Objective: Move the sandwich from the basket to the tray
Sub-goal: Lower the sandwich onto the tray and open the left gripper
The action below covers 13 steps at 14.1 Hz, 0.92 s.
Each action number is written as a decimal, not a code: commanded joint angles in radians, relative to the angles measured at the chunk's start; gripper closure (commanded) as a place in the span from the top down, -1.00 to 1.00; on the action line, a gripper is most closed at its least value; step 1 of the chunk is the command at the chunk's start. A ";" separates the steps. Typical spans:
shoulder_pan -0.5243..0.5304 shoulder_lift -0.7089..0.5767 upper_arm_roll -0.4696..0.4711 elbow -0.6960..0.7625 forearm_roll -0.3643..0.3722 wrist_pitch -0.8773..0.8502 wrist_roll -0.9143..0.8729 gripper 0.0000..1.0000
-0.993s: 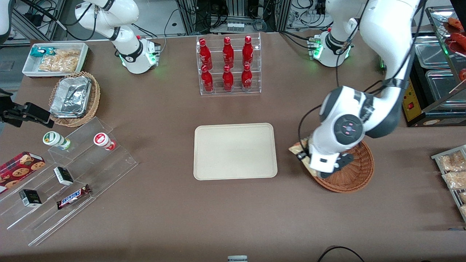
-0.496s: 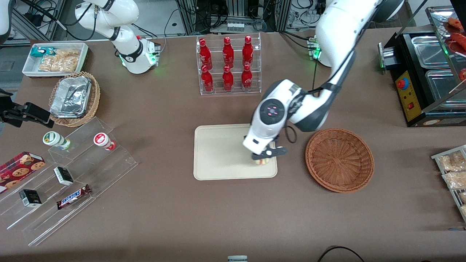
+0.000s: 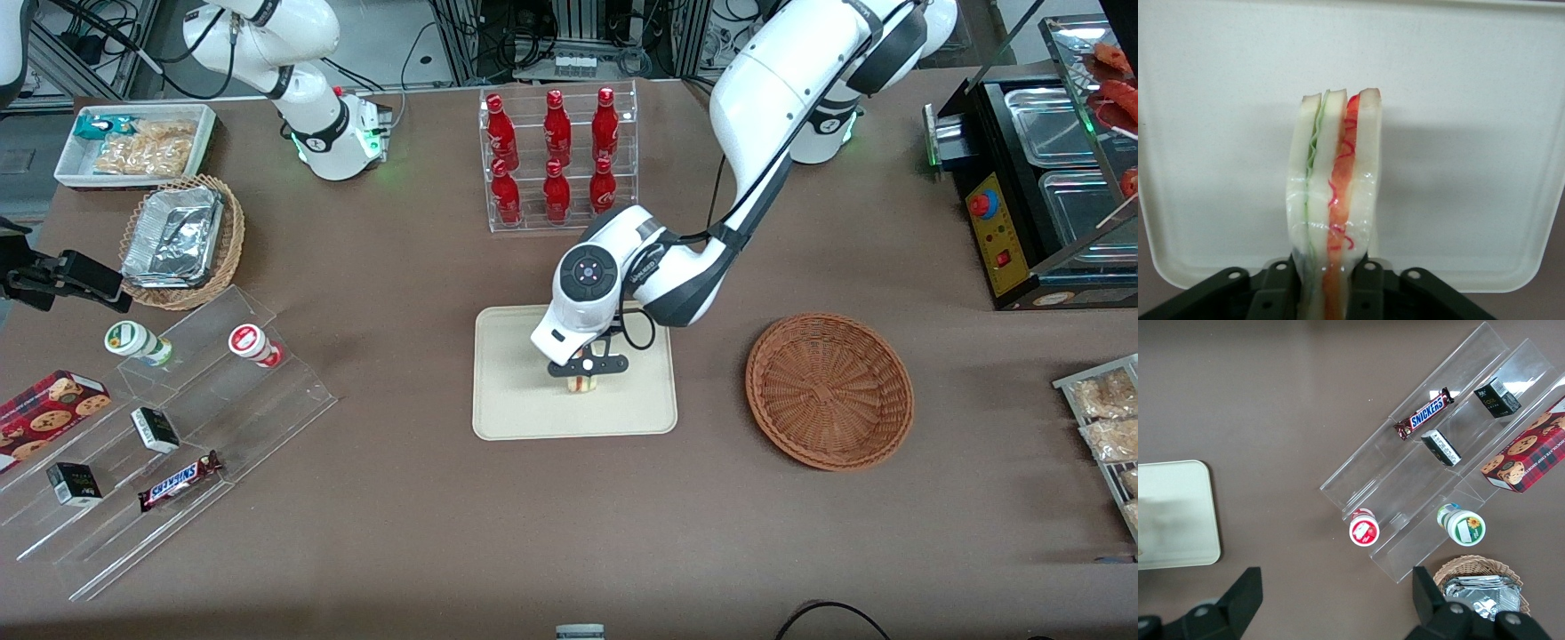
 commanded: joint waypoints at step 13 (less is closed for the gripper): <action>0.001 -0.073 0.084 0.075 0.098 -0.037 0.024 1.00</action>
